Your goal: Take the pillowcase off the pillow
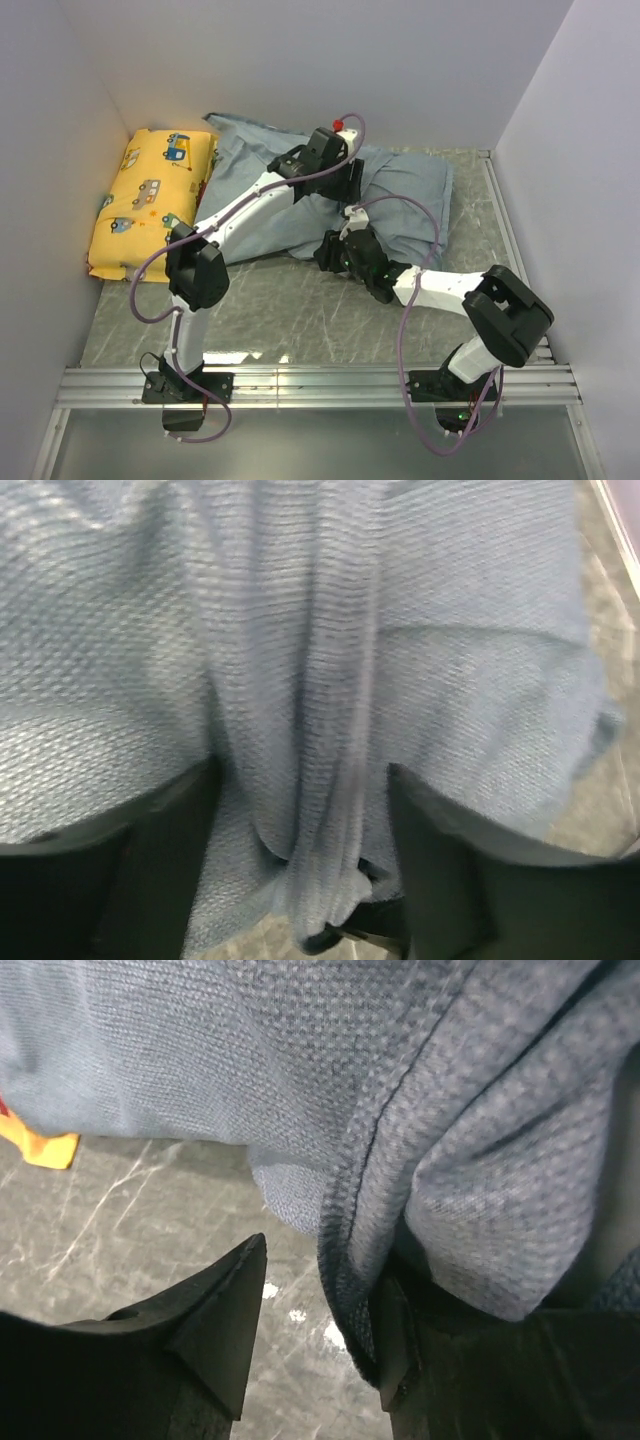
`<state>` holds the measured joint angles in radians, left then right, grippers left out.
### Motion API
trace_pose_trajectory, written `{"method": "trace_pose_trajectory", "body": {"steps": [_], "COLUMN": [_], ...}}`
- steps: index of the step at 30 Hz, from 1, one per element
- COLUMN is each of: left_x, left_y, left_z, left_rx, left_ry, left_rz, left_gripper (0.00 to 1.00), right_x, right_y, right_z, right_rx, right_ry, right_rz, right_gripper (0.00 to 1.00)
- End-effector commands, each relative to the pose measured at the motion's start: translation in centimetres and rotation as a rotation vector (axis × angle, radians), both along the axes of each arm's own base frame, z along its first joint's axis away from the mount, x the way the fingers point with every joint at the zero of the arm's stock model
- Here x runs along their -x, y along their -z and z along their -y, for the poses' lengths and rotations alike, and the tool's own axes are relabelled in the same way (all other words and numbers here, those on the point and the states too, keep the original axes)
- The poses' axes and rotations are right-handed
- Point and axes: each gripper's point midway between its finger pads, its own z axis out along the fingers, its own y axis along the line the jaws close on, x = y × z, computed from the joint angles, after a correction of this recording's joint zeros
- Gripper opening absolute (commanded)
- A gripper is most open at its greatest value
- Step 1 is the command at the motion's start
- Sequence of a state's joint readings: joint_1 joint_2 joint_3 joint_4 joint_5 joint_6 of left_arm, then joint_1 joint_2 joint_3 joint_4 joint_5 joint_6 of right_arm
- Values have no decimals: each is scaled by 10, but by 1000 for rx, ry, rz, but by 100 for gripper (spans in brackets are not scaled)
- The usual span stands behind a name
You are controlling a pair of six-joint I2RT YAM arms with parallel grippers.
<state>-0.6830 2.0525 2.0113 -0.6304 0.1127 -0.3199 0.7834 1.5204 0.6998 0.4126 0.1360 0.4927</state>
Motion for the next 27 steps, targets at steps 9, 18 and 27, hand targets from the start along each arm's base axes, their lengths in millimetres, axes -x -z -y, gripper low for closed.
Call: {"method": "trace_pose_trajectory", "body": {"steps": [9,18,27], "left_x": [-26,-24,-21], "left_y": [-20,-18,-23], "left_z": [-60,-72,-73], "left_rx": [-100,-47,-8], "left_ry": [-257,-276,-292], "left_rz": [120,107,102], "left_gripper": [20,2,0], "right_x": [-1,1,-46], "right_y": [-50,-108,-114], "right_z": [31,72,82], "right_rx": [-20,-42,126], "right_ry": [138,255,299], "right_rz": [102,117,30], "right_gripper": [65,74,74]}}
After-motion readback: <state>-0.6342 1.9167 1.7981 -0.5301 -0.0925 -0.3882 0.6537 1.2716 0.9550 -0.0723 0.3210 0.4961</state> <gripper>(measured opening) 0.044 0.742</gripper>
